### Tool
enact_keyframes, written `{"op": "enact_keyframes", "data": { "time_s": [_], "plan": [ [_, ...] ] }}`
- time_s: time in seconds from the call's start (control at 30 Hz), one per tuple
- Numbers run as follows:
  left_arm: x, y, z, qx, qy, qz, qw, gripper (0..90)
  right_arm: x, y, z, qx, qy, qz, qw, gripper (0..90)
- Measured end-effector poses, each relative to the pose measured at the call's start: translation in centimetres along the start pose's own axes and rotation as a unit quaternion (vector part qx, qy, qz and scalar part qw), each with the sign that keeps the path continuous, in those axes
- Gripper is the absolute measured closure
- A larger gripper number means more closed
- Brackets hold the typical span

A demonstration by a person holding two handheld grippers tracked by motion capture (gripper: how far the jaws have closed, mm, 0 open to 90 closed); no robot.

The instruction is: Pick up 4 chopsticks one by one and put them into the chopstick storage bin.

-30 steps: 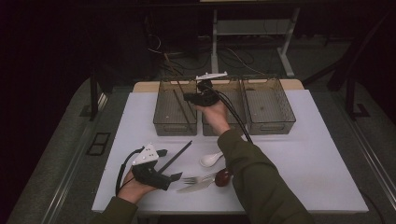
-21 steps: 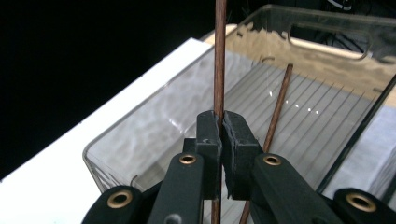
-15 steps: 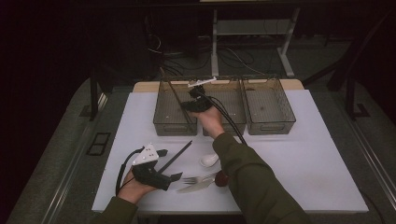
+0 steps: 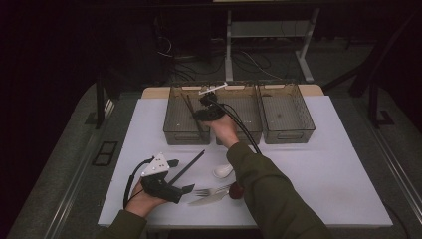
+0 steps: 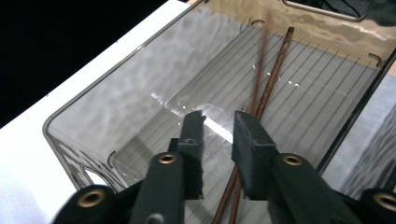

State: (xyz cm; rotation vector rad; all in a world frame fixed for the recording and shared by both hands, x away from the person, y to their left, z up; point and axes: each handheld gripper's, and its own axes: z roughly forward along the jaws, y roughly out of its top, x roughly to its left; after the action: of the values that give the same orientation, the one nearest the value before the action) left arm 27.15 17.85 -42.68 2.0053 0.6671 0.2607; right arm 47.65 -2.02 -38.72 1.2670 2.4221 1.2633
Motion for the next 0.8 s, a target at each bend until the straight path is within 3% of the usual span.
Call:
{"op": "enact_keyframes", "data": {
  "time_s": [0.3,0.8],
  "plan": [
    [0.1,-0.1,0.0,-0.001,0.003,-0.002,1.0,0.0,0.0,0.1,-2.2,-0.022,0.016,-0.017,0.9995,45.3],
    [0.4,-0.2,-0.3,0.004,0.011,-0.006,0.9999,0.0,-1.4,-2.0,-8.6,-0.046,0.031,-0.05,0.9972,31.6]
  ]
}}
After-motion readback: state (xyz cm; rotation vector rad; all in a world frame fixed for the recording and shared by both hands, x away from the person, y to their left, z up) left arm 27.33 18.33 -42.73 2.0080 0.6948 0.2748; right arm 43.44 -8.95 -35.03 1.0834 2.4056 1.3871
